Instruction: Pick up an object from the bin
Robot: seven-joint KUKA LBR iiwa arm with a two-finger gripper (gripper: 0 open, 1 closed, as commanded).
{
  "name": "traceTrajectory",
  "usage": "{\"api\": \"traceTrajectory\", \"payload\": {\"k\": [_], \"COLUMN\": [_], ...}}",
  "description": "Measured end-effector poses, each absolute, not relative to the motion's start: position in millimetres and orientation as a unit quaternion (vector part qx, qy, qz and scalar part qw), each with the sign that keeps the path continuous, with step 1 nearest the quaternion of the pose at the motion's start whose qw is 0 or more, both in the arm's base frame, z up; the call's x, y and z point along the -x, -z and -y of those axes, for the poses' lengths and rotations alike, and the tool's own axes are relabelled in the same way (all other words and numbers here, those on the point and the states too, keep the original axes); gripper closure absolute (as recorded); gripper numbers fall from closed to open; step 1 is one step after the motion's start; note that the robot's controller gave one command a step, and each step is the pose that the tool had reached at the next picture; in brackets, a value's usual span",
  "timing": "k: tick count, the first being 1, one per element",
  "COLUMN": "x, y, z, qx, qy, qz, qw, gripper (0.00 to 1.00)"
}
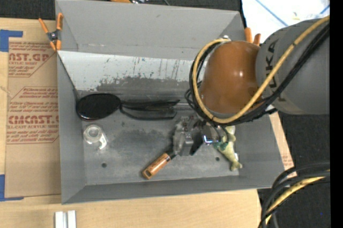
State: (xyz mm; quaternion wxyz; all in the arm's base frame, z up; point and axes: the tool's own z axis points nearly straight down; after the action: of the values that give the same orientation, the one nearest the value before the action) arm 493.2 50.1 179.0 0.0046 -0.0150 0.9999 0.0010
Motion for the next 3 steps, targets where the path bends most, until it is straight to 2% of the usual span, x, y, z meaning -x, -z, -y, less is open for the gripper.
{"api": "traceTrajectory", "payload": {"k": [1,2,3], "x": [-491.4,-494.4,-505.3], "y": [-128.4,-143.4,-141.3], "z": [-123.5,-51.8,-14.6], "qx": [0.139,0.198,0.363], "qy": [-0.004,0.001,-0.005], "qz": [-0.990,-0.980,-0.932], "qw": [0.002,0.008,0.002], "gripper": [1.00,1.00,1.00]}}
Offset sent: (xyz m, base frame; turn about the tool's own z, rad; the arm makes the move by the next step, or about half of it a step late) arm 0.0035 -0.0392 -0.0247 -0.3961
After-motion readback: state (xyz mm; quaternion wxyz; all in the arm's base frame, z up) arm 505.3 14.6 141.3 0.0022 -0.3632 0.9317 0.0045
